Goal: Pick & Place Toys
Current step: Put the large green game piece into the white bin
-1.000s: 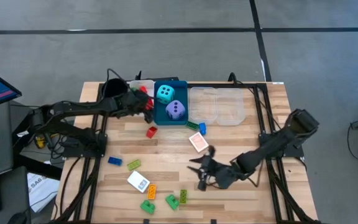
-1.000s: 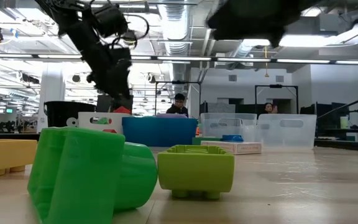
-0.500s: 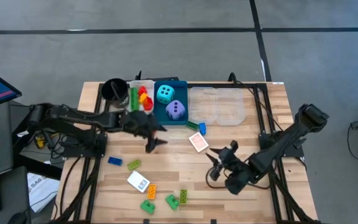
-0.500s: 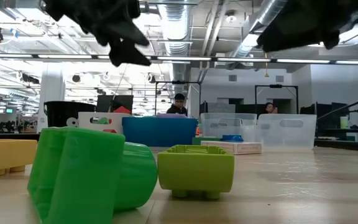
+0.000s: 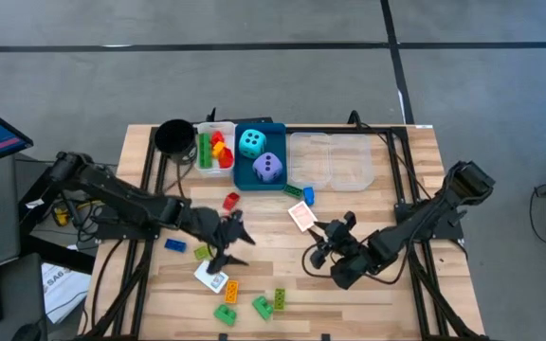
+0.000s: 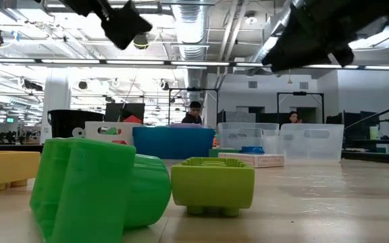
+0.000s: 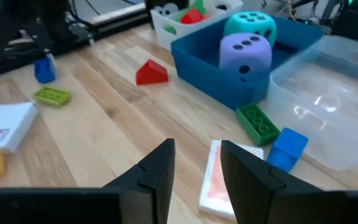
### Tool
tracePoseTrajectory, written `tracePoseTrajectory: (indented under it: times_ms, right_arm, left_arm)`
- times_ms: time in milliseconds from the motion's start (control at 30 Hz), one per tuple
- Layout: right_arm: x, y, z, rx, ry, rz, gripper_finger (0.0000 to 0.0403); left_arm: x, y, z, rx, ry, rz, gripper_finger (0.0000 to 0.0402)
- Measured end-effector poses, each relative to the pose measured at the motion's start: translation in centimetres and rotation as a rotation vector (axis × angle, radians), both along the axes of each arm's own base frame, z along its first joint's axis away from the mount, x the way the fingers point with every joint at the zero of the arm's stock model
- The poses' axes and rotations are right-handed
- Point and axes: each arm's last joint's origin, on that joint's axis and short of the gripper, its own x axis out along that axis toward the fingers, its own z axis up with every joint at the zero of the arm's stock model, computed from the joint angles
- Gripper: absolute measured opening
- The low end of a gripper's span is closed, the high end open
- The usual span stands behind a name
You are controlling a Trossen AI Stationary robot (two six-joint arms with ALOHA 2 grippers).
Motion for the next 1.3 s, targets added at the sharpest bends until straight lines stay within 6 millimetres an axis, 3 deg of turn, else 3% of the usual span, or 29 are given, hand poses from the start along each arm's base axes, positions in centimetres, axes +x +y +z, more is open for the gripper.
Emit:
tracePoseTrajectory:
  times_ms: [200,333,700,1000,1300]
  right_arm:
    - [0.8,0.4,1.5,-0.027,0.001,0.029,0.0126]
    - [1.2,0.6,2.4,-0.016,-0.020,0.031,0.0126]
    - [1.5,0.8,3.0,-0.002,-0.042,0.030,0.0126]
    - [1.5,0.8,3.1,0.002,-0.054,0.025,0.0126]
    - [1.7,0.4,3.1,-0.001,-0.053,0.010,0.0126]
  left_arm:
    - [2.4,-3.4,-3.0,0.052,-0.101,-0.121,0.0292]
    - [3.6,-4.5,-5.8,0.050,-0.082,-0.144,0.0292]
    - [4.1,-7.4,-12.0,0.065,0.006,-0.288,0.0292]
    - [3.6,-8.5,-13.1,0.076,0.020,-0.326,0.0292]
    - [3.9,-8.3,-14.1,0.104,0.023,-0.280,0.0292]
